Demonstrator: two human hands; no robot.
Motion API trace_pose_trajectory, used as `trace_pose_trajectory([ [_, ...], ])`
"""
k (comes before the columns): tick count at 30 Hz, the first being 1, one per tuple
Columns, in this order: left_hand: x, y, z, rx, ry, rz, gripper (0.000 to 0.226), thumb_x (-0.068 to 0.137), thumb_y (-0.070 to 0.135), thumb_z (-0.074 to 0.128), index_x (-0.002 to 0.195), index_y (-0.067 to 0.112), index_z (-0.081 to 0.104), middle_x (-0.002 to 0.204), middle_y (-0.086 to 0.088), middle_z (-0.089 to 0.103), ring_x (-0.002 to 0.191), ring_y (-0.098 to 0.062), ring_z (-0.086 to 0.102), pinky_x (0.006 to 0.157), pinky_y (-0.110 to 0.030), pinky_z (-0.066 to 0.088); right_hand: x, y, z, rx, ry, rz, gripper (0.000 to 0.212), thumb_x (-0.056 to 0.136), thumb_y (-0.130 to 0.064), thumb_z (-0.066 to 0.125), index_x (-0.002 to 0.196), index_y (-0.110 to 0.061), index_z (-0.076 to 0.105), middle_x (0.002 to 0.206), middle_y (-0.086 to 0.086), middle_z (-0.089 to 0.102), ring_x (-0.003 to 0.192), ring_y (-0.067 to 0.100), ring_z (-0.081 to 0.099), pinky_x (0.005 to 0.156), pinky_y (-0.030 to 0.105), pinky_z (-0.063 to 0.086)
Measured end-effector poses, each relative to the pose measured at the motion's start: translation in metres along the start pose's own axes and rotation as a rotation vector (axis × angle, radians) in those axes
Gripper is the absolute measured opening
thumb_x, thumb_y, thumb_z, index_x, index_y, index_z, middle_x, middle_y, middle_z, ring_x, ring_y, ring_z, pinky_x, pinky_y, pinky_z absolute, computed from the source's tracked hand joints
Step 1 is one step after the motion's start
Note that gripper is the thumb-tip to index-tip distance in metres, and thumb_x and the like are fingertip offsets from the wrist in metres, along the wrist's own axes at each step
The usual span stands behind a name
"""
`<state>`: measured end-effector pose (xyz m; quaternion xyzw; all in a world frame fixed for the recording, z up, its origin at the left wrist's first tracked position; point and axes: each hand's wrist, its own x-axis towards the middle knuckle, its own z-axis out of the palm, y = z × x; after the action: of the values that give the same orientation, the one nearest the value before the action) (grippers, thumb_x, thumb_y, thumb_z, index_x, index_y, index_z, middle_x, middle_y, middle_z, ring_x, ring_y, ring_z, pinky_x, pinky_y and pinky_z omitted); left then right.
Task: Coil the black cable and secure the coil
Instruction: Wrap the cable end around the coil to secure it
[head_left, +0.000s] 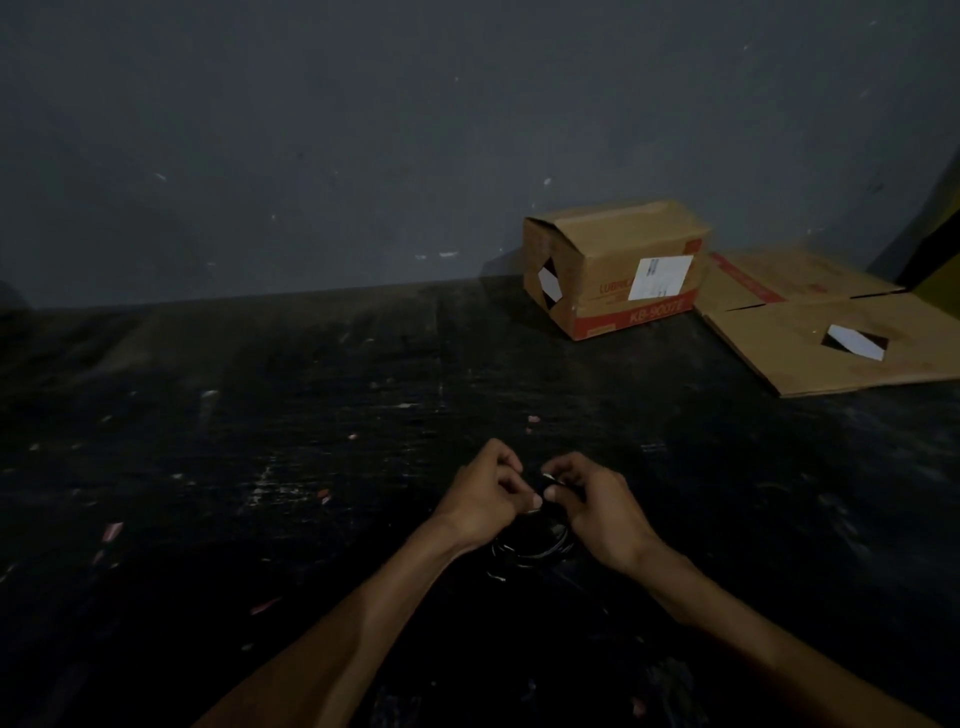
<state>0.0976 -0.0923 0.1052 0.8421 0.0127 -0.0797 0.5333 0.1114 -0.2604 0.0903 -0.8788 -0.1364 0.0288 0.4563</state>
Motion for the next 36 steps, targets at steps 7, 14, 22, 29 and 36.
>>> trace_pose_trajectory([
  [7,0.003,-0.006,-0.004,-0.156,0.067,0.036,0.031,0.084,0.022,0.073,0.109,0.022,0.056,0.108,0.000,0.069,0.101,-0.012,0.066,0.089,-0.030,0.054,0.018,0.004,-0.002,0.235,0.175,0.135,0.019,0.089,-0.011,0.063,0.076,-0.024,0.062,0.078,-0.004,0.068,0.074,0.006,0.065,0.059,0.018,0.048],
  [14,0.015,-0.031,-0.012,-0.178,0.195,-0.146,0.023,0.085,0.020,0.072,0.104,0.018,0.059,0.105,-0.007,0.065,0.097,-0.022,0.065,0.079,-0.033,0.056,0.030,0.022,0.010,0.615,0.270,0.389,0.013,0.089,-0.002,0.061,0.081,-0.012,0.067,0.089,0.011,0.068,0.084,0.024,0.063,0.081,0.044,0.054],
  [22,0.025,-0.067,0.007,-0.646,0.334,-0.506,0.044,0.080,0.005,0.076,0.112,0.007,0.046,0.105,-0.013,0.058,0.091,-0.024,0.060,0.072,-0.031,0.054,0.024,0.056,0.039,0.344,0.095,0.432,0.016,0.092,-0.001,0.055,0.094,-0.011,0.068,0.092,0.011,0.068,0.069,0.019,0.061,0.059,0.032,0.054],
  [29,0.033,-0.102,0.029,-0.583,0.451,-0.595,0.039,0.080,0.003,0.076,0.114,0.001,0.058,0.109,-0.014,0.061,0.090,-0.023,0.062,0.071,-0.030,0.054,0.021,0.081,0.056,0.111,-0.003,0.435,0.023,0.091,0.000,0.054,0.102,-0.008,0.073,0.076,0.009,0.068,0.055,0.012,0.058,0.059,0.027,0.053],
  [36,0.040,-0.106,0.030,-0.265,0.448,-0.547,0.025,0.083,0.007,0.072,0.107,0.009,0.065,0.114,-0.012,0.068,0.093,-0.025,0.067,0.090,-0.039,0.055,0.025,0.085,0.055,-0.106,-0.242,0.369,0.034,0.093,-0.008,0.050,0.122,-0.016,0.066,0.122,0.006,0.068,0.111,0.018,0.062,0.091,0.020,0.043],
])
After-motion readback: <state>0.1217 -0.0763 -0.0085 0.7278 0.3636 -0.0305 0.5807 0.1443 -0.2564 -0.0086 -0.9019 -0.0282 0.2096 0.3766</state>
